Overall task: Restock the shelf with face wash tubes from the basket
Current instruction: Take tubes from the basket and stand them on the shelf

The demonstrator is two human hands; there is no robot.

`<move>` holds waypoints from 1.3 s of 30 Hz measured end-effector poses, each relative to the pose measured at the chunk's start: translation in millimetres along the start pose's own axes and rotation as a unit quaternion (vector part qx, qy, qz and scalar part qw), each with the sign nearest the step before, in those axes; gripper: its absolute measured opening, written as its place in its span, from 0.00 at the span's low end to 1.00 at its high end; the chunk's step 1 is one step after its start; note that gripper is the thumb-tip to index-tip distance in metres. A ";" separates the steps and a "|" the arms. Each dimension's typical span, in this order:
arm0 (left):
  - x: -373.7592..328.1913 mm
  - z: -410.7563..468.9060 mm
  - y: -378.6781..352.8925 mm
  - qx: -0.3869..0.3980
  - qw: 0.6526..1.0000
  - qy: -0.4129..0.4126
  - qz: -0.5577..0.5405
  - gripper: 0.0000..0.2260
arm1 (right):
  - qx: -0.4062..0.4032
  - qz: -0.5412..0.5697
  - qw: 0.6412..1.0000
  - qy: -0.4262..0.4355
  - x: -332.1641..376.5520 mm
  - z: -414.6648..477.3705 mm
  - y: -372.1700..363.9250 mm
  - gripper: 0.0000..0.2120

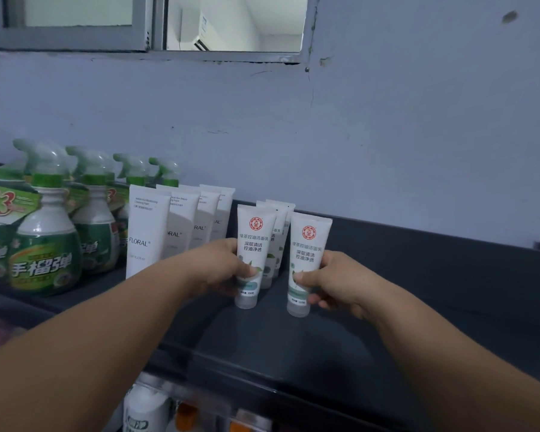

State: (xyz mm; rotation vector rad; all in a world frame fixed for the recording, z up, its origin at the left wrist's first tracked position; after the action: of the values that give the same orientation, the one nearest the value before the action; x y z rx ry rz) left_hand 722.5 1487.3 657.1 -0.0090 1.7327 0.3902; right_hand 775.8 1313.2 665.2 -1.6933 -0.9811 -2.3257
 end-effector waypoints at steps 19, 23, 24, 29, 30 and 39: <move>-1.1 3.7 12.4 -0.068 0.996 -0.009 0.048 0.16 | -0.006 0.035 0.999 -0.001 -5.6 -0.6 -0.1 0.11; -6.0 -12.0 31.7 -0.131 0.988 -0.016 0.085 0.21 | 0.036 0.035 0.998 0.044 19.1 -5.4 -28.0 0.11; -4.9 -15.8 35.8 -0.139 0.986 -0.015 0.087 0.21 | 0.044 0.032 0.997 0.051 23.4 -6.3 -35.7 0.11; 8.8 -31.9 48.6 -0.160 0.984 -0.014 0.073 0.18 | 0.044 0.039 0.997 0.059 35.4 -8.2 -65.5 0.10; 10.6 -34.4 49.9 -0.163 0.984 -0.016 0.067 0.18 | 0.043 0.042 0.997 0.056 35.7 -8.1 -70.1 0.09; 22.4 -48.7 58.8 -0.165 0.984 -0.008 0.070 0.18 | -0.005 0.034 0.998 0.048 32.6 0.1 -89.1 0.12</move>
State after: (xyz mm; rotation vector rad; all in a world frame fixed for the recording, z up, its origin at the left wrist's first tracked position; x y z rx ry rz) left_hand 658.5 1534.6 657.7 -0.1245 1.6412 0.7754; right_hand 724.7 1392.5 655.2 -1.5749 -0.8821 -2.3473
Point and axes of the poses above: each hand's wrist, its own z-axis towards the middle knuckle, its own y-axis out of the back of the hand, x = y × z, the point moved 8 cm from there along z, towards the middle knuckle, and after that the axes turned 10 degrees about y, right-handed, at the moved point
